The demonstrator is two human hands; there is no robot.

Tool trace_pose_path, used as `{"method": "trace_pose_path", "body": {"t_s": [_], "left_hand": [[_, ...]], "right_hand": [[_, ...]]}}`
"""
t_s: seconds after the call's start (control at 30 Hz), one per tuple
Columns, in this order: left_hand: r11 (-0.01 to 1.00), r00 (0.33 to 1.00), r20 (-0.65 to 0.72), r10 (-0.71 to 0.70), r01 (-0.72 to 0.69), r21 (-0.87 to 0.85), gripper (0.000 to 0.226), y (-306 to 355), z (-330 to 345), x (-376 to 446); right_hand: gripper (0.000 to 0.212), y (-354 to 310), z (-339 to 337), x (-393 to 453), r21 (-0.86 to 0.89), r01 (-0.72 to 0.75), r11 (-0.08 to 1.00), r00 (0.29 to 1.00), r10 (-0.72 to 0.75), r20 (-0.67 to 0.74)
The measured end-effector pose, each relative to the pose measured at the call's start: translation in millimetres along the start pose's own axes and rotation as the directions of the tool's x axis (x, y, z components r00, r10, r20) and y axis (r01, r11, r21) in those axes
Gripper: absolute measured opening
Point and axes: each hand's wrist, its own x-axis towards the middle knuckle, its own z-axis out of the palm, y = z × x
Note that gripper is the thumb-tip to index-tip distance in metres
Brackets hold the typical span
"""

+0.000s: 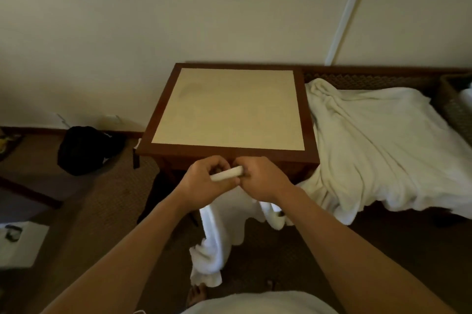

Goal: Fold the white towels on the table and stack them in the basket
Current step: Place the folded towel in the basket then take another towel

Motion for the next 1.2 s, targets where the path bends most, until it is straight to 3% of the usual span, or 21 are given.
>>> {"method": "trace_pose_path", "body": {"t_s": [0.1, 0.2, 0.27, 0.3, 0.37, 0.4, 0.43, 0.5, 0.53, 0.6, 0.67, 0.73, 0.77, 0.83, 0.9, 1.0, 1.1, 1.13, 1.2], "left_hand": [[0.997, 0.998, 0.052, -0.046, 0.043, 0.063, 0.016, -24, -14, 5], [0.988, 0.949, 0.275, -0.156, 0.152, 0.035, 0.015, -56, -13, 4], [0.973, 0.879, 0.425, -0.217, 0.160, 0.166, 0.024, -82, -10, -1], [0.960, 0.865, 0.435, -0.251, 0.166, 0.224, 0.026, -95, -10, -4], [0.941, 0.916, 0.259, -0.305, 0.249, 0.229, 0.021, -112, -17, -5], [0.940, 0.946, 0.123, -0.302, 0.273, 0.206, 0.019, -116, -23, -3], [0.947, 0.963, 0.016, -0.268, 0.260, 0.186, 0.017, -116, -30, 0], [0.971, 0.984, -0.028, -0.178, 0.180, 0.157, 0.008, -105, -41, 4], [0.981, 0.990, 0.036, -0.133, 0.126, 0.146, 0.005, -95, -44, 5], [0.990, 0.976, 0.216, -0.016, -0.015, 0.138, 0.014, -68, -39, 2], [0.980, 0.936, 0.324, 0.139, -0.178, 0.093, 0.020, -43, -31, 1], [0.967, 0.916, 0.318, 0.246, -0.256, -0.012, 0.023, -25, -29, 4], [0.963, 0.916, 0.301, 0.265, -0.269, -0.030, 0.021, -22, -32, 8], [0.970, 0.928, 0.303, 0.218, -0.240, 0.037, 0.019, -30, -41, 13], [0.964, 0.923, 0.379, 0.059, -0.152, 0.219, 0.020, -59, -49, 15], [0.918, 0.849, 0.487, -0.205, -0.005, 0.396, 0.021, -111, -52, 2], [0.899, 0.898, 0.368, -0.242, 0.066, 0.432, 0.009, -133, -51, -2], [0.903, 0.922, 0.320, -0.219, 0.067, 0.424, 0.015, -129, -51, 1], [0.933, 0.937, 0.323, -0.131, 0.006, 0.361, 0.021, -108, -45, 4]], "right_hand": [[0.014, -22, -5, 0, 0.104, 0.031, 0.994, 0.984, -0.012, -0.178], [0.022, -46, -19, -2, 0.310, 0.077, 0.947, 0.954, 0.020, -0.299], [0.029, -55, -36, -6, 0.477, 0.136, 0.869, 0.883, 0.112, -0.455], [0.028, -54, -45, -10, 0.516, 0.165, 0.841, 0.827, 0.167, -0.537], [0.019, -40, -57, -18, 0.480, 0.088, 0.873, 0.733, 0.270, -0.625], [0.015, -30, -60, -23, 0.436, -0.037, 0.899, 0.724, 0.325, -0.609], [0.024, -19, -58, -28, 0.383, -0.196, 0.903, 0.728, 0.396, -0.560], [0.077, -4, -44, -38, 0.252, -0.427, 0.868, 0.786, 0.494, -0.371], [0.099, -4, -33, -41, 0.204, -0.455, 0.867, 0.836, 0.495, -0.238], [0.110, -17, -3, -37, 0.153, -0.359, 0.921, 0.933, 0.360, 0.024], [0.080, -28, 25, -23, 0.088, -0.223, 0.971, 0.965, 0.207, 0.160], [0.018, -30, 33, -10, 0.029, -0.176, 0.984, 0.976, 0.171, 0.138], [0.006, -27, 30, -7, 0.054, -0.189, 0.980, 0.978, 0.183, 0.095], [0.014, -24, 13, -10, 0.146, -0.190, 0.971, 0.981, 0.192, 0.001], [0.013, -24, -6, -21, 0.272, -0.134, 0.953, 0.988, 0.151, -0.042], [0.025, -18, -23, -34, 0.483, -0.109, 0.869, 0.965, 0.209, -0.158], [0.019, 5, -21, -35, 0.459, -0.246, 0.854, 0.899, 0.378, -0.222], [0.032, 10, -18, -36, 0.351, -0.337, 0.874, 0.886, 0.420, -0.196], [0.086, 13, -7, -38, 0.179, -0.414, 0.893, 0.897, 0.434, -0.089]]}}
